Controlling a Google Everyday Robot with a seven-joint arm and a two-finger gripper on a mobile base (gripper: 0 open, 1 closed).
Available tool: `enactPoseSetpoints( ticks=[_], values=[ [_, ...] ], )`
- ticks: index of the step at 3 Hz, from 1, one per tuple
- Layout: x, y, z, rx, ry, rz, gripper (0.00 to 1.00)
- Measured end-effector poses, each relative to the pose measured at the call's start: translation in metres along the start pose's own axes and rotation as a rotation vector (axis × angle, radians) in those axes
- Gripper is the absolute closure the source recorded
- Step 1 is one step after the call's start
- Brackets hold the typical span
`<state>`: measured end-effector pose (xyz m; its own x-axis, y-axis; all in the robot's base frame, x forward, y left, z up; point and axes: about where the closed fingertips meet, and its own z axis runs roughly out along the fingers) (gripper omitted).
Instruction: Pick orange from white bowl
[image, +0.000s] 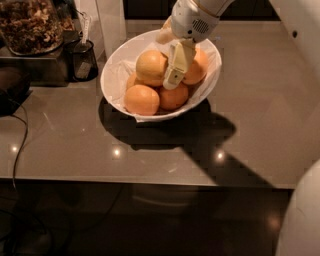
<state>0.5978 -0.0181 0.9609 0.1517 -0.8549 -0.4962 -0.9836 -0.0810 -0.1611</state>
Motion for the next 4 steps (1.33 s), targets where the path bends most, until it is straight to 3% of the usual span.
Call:
enactPoseSetpoints(
  ticks=[3, 4],
  values=[
    [-0.007, -0.018, 0.042, -0.090, -0.044, -0.001, 0.21],
    [0.002, -0.015, 0.047, -0.100, -0.054, 0.025, 0.40]
  ],
)
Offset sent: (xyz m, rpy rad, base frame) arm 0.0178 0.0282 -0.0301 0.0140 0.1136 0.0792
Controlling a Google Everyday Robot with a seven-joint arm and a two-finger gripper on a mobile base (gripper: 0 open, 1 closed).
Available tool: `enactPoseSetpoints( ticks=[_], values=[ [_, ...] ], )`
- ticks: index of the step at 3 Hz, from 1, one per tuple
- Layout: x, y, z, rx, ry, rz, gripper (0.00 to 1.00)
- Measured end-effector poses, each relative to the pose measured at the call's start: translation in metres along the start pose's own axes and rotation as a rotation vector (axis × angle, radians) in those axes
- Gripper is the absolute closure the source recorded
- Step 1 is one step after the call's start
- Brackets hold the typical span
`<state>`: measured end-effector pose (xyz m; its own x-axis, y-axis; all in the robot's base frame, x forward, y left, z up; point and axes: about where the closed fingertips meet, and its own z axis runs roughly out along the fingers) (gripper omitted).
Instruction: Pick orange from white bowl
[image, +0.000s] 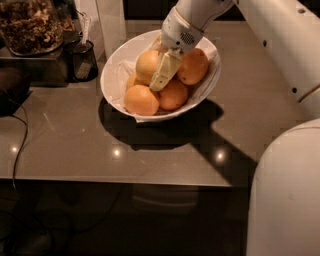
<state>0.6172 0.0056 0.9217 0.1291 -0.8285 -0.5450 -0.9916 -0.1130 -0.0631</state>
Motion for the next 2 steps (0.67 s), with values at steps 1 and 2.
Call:
enactPoseSetpoints(
  ticks=[1, 2],
  values=[
    [0.0054, 0.0033, 0.0003, 0.001, -0.006, 0.013, 0.63],
    [0.0042, 0.0032, -0.0015, 0.001, -0.006, 0.013, 0.86]
  ],
)
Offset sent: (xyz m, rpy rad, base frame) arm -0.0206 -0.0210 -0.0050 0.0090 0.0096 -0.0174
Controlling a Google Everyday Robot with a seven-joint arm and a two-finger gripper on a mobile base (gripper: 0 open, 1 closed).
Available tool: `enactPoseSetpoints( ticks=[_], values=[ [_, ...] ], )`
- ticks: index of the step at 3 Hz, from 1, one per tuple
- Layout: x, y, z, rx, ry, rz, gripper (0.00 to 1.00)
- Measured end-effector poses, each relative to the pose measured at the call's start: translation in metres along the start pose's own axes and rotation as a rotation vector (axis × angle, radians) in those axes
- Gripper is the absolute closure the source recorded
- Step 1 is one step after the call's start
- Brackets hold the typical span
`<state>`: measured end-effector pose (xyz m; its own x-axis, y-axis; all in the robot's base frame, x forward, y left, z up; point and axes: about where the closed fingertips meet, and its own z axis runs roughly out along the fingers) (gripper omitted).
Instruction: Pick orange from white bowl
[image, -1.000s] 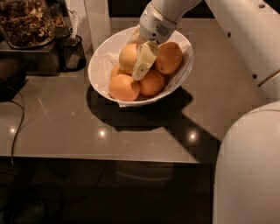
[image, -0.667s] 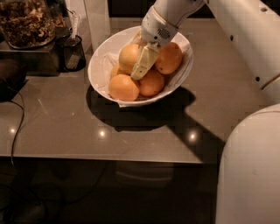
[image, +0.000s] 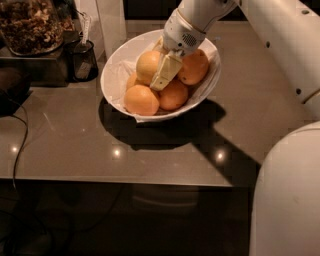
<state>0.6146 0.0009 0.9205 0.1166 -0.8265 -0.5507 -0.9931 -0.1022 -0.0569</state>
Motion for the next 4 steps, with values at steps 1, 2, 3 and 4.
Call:
enactPoseSetpoints(
  ticks=[1, 2, 3, 4],
  values=[
    [-0.001, 0.009, -0.010, 0.035, -0.033, -0.013, 1.00],
    [-0.009, 0.028, -0.039, 0.107, -0.085, -0.058, 1.00],
    [-0.017, 0.060, -0.071, 0.198, -0.154, -0.091, 1.00],
    [-0.023, 0.076, -0.082, 0.237, -0.186, -0.106, 1.00]
  ],
)
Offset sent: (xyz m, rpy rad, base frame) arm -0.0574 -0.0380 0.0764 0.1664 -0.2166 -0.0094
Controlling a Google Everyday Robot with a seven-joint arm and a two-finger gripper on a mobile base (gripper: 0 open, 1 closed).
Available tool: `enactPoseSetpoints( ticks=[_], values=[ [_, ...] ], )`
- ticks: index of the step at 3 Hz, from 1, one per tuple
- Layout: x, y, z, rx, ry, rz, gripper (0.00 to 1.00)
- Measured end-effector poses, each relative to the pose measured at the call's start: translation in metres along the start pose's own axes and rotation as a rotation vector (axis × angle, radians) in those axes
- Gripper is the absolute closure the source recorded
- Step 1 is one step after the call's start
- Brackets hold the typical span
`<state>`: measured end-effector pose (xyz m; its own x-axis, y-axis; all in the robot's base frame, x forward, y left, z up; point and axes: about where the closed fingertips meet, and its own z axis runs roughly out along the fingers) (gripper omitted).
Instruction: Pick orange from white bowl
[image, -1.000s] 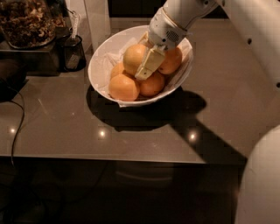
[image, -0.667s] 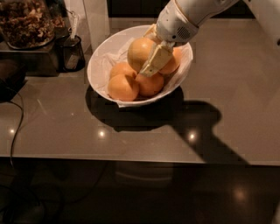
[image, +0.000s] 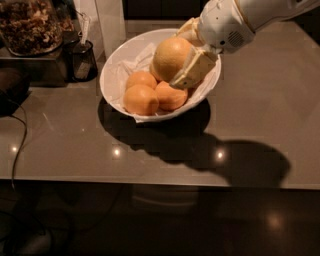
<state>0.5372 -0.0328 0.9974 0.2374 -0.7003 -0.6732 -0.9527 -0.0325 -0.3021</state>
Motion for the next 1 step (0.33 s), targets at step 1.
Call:
enactPoseSetpoints(
  ticks=[1],
  values=[
    [0.0011, 0.0005, 0.0010, 0.000, 0.000, 0.000, 1.00]
  ],
)
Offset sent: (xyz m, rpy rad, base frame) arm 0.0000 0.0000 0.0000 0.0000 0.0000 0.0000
